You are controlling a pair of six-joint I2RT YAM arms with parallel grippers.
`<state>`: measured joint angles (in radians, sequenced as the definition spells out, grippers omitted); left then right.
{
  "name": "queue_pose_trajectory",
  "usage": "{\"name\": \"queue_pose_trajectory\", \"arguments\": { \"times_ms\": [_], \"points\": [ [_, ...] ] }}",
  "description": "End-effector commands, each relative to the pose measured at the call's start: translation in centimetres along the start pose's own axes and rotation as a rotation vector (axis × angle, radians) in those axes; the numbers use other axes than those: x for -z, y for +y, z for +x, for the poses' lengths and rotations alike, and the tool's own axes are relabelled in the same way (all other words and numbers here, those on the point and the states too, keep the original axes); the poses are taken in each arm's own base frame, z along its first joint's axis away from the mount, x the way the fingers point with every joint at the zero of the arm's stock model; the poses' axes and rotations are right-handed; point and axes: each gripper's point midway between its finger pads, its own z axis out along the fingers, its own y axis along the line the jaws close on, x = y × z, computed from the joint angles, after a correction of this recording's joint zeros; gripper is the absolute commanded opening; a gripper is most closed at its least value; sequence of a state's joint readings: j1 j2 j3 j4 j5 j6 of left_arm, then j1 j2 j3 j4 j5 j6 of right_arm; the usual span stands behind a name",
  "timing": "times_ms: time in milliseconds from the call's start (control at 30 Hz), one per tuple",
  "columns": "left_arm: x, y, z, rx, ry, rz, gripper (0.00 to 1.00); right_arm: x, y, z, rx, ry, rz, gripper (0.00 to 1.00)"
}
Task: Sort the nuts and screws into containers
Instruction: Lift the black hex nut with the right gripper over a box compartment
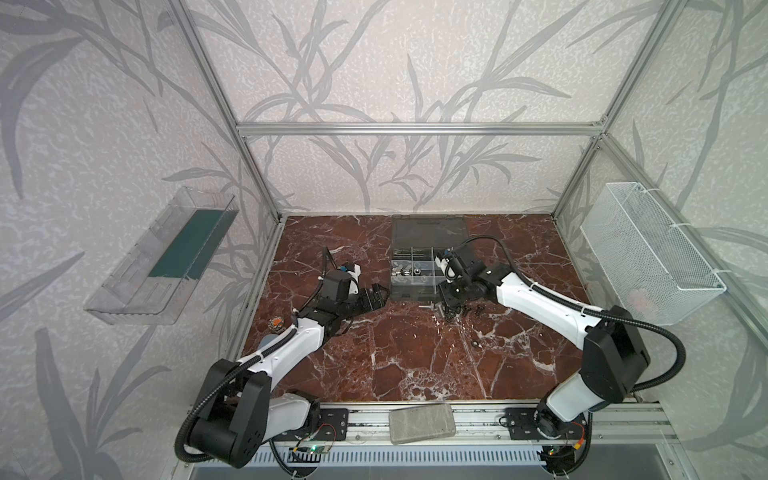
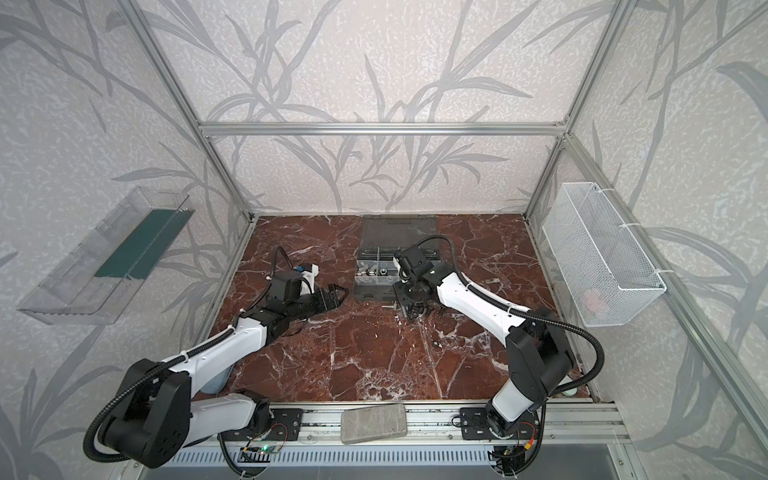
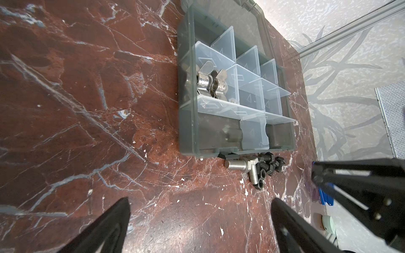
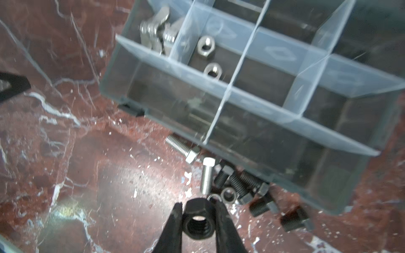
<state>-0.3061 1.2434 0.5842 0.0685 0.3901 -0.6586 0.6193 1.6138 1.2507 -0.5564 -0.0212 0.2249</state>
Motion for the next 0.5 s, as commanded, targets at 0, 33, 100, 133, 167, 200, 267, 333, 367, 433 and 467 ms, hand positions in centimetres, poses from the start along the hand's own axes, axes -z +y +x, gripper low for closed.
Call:
{"name": "queue_pose_trajectory", "arguments": {
  "times_ms": [0,33,100,133,167,200,267,333,367,433,467],
  "points": [
    [0.1,-0.1,-0.4,0.012,-0.018,0.008,0.98,-0.5,-1.4,-3.1,0.033,-0.051,-0.004,0.01],
    [0.2,-0.1,-0.5,0.011,-0.019,0.009,0.98,-0.8,-2.1,-4.0,0.019,-0.059,0.002,0.01],
    [0.2,-0.1,-0.5,0.009,-0.018,0.007,0.98,-2.1,-3.3,-5.0,0.001,-0.052,0.022,0.01],
    [0.3,-0.1,-0.5,0.01,-0.019,0.004,0.98,-2.6,-3.7,-5.6,-0.007,-0.051,0.03,0.01],
    [0.3,0.0,-0.5,0.007,-0.019,0.0,0.98,-3.1,-4.1,-6.1,-0.012,-0.049,0.033,0.01],
    [0.4,0.0,-0.6,0.006,-0.02,-0.002,0.98,-3.6,-4.3,-6.4,-0.016,-0.045,0.036,0.01],
    [0.4,0.0,-0.6,0.005,-0.018,-0.006,0.98,-4.5,-4.9,-7.2,-0.021,-0.043,0.048,0.02],
    [0.5,0.0,-0.7,0.005,-0.019,-0.007,0.98,-5.6,-5.4,-7.8,-0.027,-0.031,0.063,0.02],
    [0.5,0.0,-0.7,0.007,-0.019,-0.007,0.98,-6.1,-5.6,-7.9,-0.028,-0.022,0.071,0.01],
    [0.5,0.0,-0.7,0.008,-0.02,-0.006,0.98,-7.1,-6.0,-7.9,-0.028,0.005,0.085,0.02],
    [0.6,0.0,-0.8,0.007,-0.022,-0.006,0.98,-7.3,-6.1,-8.0,-0.028,0.015,0.088,0.02]
  ]
}}
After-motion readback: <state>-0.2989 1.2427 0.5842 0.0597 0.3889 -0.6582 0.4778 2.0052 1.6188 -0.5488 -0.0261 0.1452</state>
